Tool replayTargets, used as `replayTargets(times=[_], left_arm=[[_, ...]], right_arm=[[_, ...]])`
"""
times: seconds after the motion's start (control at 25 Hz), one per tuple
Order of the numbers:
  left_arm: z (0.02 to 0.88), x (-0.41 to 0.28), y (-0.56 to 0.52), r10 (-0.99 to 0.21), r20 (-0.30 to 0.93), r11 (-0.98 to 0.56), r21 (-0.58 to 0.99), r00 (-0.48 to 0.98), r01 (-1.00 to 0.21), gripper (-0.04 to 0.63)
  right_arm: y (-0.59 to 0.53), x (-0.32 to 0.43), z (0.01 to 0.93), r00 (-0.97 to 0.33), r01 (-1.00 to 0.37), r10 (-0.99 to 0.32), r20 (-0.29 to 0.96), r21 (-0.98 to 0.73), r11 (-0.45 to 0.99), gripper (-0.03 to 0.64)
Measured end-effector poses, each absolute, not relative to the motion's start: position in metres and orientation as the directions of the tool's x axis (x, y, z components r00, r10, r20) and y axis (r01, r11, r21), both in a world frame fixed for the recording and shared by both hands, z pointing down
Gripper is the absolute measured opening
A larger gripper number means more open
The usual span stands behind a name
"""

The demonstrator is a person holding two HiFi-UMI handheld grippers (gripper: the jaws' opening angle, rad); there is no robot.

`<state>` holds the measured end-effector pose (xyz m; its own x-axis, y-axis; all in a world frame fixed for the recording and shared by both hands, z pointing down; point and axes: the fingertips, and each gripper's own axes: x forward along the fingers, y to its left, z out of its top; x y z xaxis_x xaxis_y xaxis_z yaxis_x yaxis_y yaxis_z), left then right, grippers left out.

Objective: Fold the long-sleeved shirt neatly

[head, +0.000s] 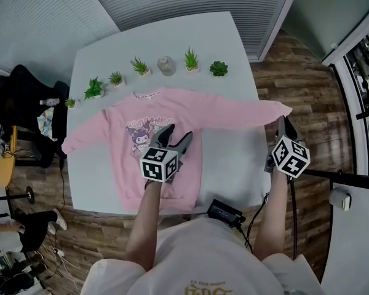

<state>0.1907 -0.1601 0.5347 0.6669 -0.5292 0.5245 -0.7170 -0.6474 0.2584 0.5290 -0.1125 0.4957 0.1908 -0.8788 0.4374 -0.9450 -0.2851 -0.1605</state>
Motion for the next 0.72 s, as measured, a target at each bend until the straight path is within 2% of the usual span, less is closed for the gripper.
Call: replayTargets(times=[0.36,0.72], left_arm=[[0.516,0.146,-0.167,-0.617,0.512,-0.569,0.234,0.598,-0.788,0.284],[0.495,0.107,-0.158,-0.668,0.479,-0.547,0.203,0.569,-0.812,0.287]], right_arm=[[-0.133,0.490,0.477,0.091,-0.975,-0.912,0.400,-0.151,-0.163,0.025],[-0.144,0.416,0.449,-0.038,-0.988,-0.943,0.331,-0.152,-0.013,0.025]])
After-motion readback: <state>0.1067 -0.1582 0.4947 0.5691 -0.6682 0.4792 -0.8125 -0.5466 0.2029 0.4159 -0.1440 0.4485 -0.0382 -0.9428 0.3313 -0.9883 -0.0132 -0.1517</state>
